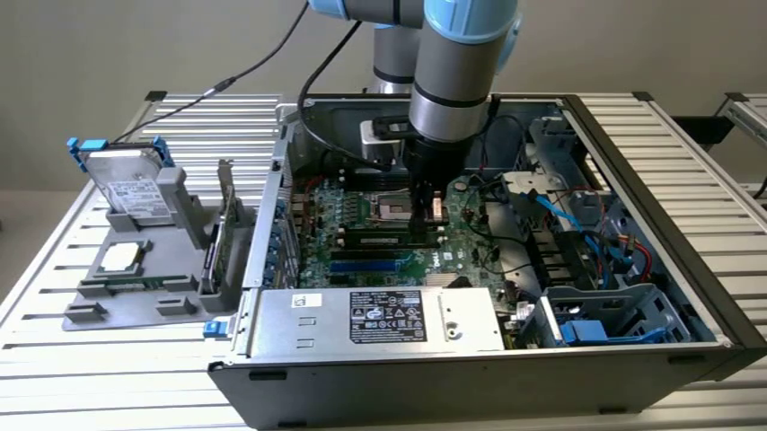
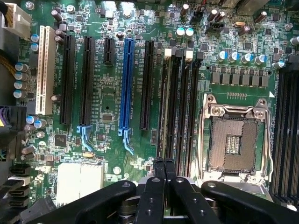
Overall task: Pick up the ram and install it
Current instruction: 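Press down the ram until it locks into place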
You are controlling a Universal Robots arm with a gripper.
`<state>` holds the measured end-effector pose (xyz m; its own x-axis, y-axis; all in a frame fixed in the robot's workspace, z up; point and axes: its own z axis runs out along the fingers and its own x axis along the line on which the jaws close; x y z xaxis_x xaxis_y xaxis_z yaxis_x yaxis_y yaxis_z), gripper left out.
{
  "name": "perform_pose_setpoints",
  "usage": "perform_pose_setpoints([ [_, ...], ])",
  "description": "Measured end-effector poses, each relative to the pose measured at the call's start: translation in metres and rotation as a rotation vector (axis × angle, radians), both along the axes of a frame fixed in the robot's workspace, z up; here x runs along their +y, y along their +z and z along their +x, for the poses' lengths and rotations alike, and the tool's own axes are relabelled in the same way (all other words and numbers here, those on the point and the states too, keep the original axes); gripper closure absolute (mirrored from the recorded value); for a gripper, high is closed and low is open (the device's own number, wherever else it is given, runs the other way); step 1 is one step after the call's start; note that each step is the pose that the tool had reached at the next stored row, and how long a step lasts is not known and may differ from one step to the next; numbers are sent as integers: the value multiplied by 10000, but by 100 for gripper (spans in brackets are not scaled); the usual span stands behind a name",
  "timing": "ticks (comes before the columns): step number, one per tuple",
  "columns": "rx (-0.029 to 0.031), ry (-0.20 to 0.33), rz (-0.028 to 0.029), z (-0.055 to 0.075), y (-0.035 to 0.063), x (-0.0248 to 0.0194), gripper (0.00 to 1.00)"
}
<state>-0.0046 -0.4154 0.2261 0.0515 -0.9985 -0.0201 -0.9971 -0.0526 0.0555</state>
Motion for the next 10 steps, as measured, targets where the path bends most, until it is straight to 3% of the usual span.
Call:
perform_pose_setpoints([
  [4, -13, -1, 26, 1, 21, 3, 90],
  [10, -5, 0, 11, -29, 73, 1, 90],
])
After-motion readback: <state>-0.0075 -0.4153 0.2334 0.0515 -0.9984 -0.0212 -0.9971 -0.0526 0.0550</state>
